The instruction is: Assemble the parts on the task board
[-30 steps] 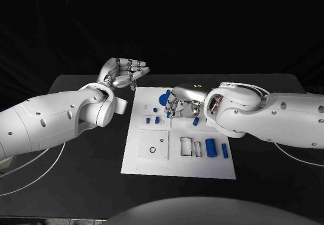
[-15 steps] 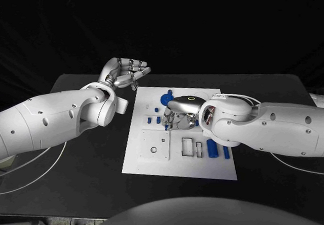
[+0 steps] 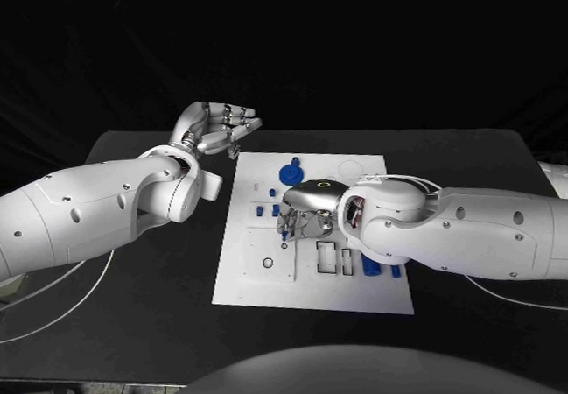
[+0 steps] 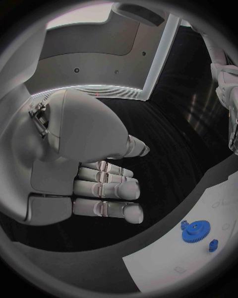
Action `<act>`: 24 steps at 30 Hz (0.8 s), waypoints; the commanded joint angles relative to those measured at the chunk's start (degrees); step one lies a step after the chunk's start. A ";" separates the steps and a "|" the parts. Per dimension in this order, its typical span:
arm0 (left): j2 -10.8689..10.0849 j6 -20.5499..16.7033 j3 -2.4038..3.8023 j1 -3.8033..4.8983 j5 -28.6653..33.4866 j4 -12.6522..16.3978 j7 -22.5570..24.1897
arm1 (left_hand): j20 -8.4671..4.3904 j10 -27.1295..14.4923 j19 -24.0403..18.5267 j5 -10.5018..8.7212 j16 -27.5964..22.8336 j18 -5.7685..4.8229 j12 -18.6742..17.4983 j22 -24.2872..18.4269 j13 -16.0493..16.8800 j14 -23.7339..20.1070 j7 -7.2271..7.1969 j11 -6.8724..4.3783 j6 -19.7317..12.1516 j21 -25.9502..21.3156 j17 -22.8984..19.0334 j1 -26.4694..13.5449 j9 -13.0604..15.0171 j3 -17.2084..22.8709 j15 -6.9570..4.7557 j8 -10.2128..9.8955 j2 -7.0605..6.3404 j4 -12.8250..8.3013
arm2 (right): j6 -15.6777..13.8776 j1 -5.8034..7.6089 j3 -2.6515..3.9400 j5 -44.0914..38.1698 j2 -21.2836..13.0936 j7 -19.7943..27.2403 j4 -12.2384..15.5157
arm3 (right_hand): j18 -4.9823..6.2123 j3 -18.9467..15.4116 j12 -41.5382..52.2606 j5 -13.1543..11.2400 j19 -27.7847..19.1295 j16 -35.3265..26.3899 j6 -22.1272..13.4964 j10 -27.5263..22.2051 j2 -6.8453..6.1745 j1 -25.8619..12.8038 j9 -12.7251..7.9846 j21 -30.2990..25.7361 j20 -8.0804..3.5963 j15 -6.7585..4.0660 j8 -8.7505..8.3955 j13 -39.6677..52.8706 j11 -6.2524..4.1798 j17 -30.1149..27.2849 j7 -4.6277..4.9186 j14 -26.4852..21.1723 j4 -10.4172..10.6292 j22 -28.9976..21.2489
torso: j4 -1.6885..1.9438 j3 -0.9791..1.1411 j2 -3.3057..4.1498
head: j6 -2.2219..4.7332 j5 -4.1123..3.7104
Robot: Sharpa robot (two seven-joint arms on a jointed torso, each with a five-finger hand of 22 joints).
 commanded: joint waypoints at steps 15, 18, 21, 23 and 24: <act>-0.10 0.77 0.06 0.00 0.20 0.40 0.58 | -0.13 0.05 -0.17 0.35 -0.29 0.40 -0.26 -0.07 0.03 0.08 -0.01 -0.03 0.10 -0.22 -0.01 0.14 0.00 -0.16 -0.21 -0.29 0.66 -0.08 | 1.26 -1.33 -0.01 -2.90 1.02 1.10 -1.17 | -0.81 0.44 -0.22 0.25 6.00 0.23 -0.14 -0.10 -0.49 -0.24 0.29 0.26 0.40 0.31 0.09 -0.05 0.36 15.08 0.29 5.97 0.05 15.05 | 0.01 -0.01 0.00 | 0.00 -0.19; -0.11 0.79 0.06 0.00 0.20 0.41 0.59 | -0.13 0.05 -0.17 0.35 -0.29 0.40 -0.26 -0.07 0.03 0.08 -0.01 -0.03 0.10 -0.22 -0.01 0.14 0.00 -0.16 -0.21 -0.29 0.66 -0.08 | 1.49 -1.36 -0.01 -2.99 1.09 1.08 -1.29 | -0.81 0.44 -0.22 0.25 6.00 0.23 -0.14 -0.10 -0.49 -0.24 0.29 0.26 0.40 0.31 0.09 -0.05 0.36 15.08 0.29 5.97 0.05 15.05 | 0.00 -0.01 -0.01 | 0.00 -0.28; -0.12 0.80 0.06 0.00 0.20 0.40 0.60 | -0.13 0.05 -0.17 0.35 -0.29 0.40 -0.26 -0.07 0.03 0.08 -0.01 -0.03 0.10 -0.22 -0.01 0.14 0.00 -0.16 -0.21 -0.29 0.66 -0.08 | 1.75 -1.38 -0.01 -3.27 1.13 0.98 -1.38 | -0.81 0.44 -0.22 0.25 6.00 0.23 -0.14 -0.10 -0.49 -0.24 0.29 0.26 0.40 0.31 0.09 -0.05 0.36 15.08 0.29 5.97 0.05 15.05 | -0.02 -0.02 -0.03 | 0.00 -0.30; -0.13 0.80 0.06 0.00 0.20 0.40 0.60 | -0.13 0.05 -0.17 0.35 -0.29 0.40 -0.26 -0.07 0.03 0.08 -0.01 -0.03 0.10 -0.22 -0.01 0.14 0.00 -0.16 -0.21 -0.29 0.66 -0.08 | 1.97 -1.38 -0.01 -3.49 1.12 0.91 -1.42 | -0.81 0.44 -0.22 0.25 6.00 0.23 -0.14 -0.10 -0.49 -0.24 0.29 0.26 0.40 0.31 0.09 -0.05 0.36 15.08 0.29 5.97 0.05 15.05 | -0.01 -0.01 -0.01 | 0.00 -0.33; -0.13 0.80 0.06 0.00 0.20 0.40 0.60 | -0.13 0.05 -0.17 0.35 -0.29 0.40 -0.26 -0.07 0.03 0.08 -0.01 -0.03 0.10 -0.22 -0.01 0.14 0.00 -0.16 -0.21 -0.29 0.66 -0.08 | 2.09 -1.39 -0.01 -3.56 1.10 0.89 -1.43 | -0.81 0.44 -0.22 0.25 6.00 0.23 -0.14 -0.10 -0.49 -0.24 0.29 0.26 0.40 0.31 0.09 -0.05 0.36 15.08 0.29 5.97 0.05 15.05 | -0.02 0.00 -0.01 | 0.00 -0.32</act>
